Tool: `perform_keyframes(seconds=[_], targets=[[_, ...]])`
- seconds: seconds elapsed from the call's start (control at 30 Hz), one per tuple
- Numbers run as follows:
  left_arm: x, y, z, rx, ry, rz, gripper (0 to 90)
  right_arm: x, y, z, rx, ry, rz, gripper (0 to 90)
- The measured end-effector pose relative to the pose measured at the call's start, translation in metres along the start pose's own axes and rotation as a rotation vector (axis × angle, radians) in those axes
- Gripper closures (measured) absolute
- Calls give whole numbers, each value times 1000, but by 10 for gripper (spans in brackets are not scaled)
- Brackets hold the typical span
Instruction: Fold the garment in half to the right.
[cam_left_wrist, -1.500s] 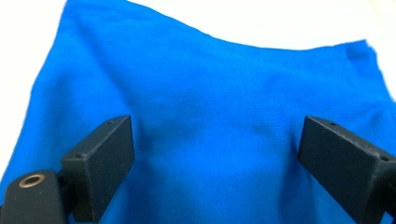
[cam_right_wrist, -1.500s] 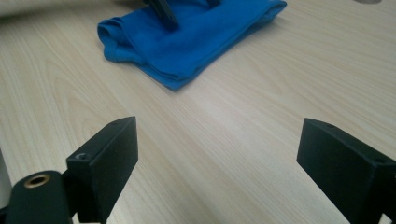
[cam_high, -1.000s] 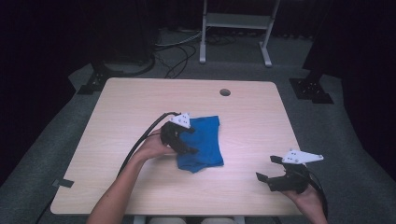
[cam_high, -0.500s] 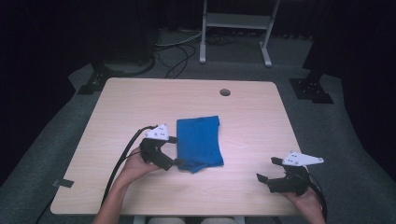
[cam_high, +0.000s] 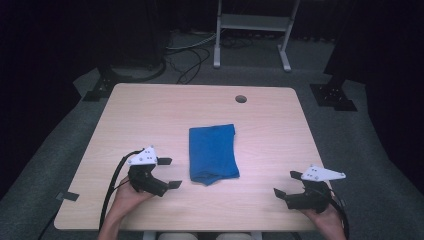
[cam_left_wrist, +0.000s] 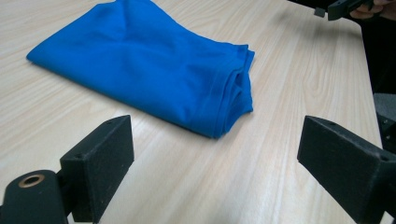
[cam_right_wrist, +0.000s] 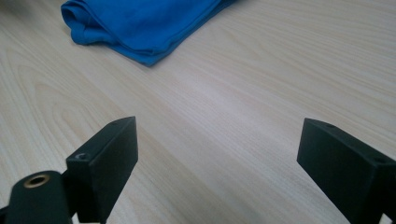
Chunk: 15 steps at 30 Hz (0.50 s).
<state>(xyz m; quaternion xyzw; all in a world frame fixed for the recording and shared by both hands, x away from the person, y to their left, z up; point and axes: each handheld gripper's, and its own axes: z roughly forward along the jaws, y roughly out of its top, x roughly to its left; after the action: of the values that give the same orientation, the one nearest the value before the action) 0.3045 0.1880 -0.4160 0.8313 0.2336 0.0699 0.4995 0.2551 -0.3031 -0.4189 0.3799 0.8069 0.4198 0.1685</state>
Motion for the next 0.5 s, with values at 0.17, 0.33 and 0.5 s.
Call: perform_keyframes(seconds=[0.17, 0.33, 0.5], targets=[[-1, -13, -9, -11, 14, -39, 104, 0, -3, 0, 8, -7, 4, 125], [-3, -22, -16, -5, 22, -57, 104, 0, -5, 0, 7, -16, 8, 125], [-4, -26, -19, -11, 21, -68, 104, -2, -7, -1, 4, -19, 17, 125]])
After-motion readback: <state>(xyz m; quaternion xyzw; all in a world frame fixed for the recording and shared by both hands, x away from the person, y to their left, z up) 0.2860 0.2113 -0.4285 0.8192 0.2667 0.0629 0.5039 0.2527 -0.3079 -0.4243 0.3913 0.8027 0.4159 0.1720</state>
